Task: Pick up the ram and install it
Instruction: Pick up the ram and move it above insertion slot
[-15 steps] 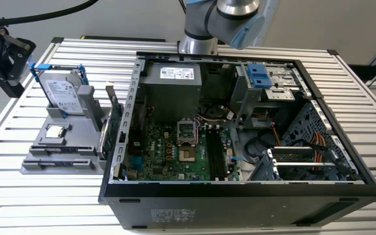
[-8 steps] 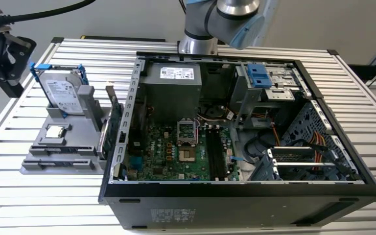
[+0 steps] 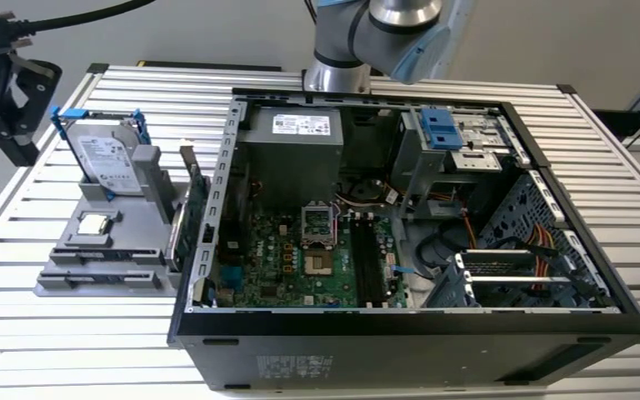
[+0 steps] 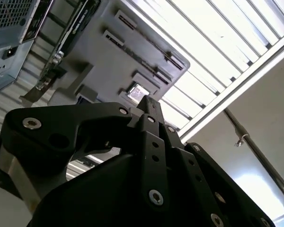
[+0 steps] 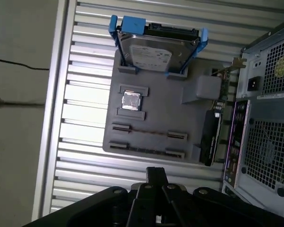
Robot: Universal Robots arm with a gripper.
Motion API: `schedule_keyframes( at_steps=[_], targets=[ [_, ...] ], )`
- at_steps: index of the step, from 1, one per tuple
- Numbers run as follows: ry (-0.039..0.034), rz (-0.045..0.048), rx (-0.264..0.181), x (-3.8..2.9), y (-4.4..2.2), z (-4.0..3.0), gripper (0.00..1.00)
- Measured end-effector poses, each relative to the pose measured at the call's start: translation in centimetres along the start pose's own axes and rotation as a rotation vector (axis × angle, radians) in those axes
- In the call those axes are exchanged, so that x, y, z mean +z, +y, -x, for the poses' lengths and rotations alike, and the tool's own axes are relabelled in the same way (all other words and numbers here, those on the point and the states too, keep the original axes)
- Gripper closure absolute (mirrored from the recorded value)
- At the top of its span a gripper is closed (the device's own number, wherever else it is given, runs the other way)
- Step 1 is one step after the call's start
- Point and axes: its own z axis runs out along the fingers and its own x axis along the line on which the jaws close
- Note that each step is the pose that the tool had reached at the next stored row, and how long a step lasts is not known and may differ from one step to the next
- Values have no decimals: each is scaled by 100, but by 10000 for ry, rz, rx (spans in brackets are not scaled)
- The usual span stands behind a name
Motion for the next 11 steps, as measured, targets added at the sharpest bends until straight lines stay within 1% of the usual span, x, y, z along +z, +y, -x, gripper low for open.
schedule_keyframes(
  at_steps=[11],
  targets=[
    [58, -12, -1275, 0, 0, 0, 100]
  ],
)
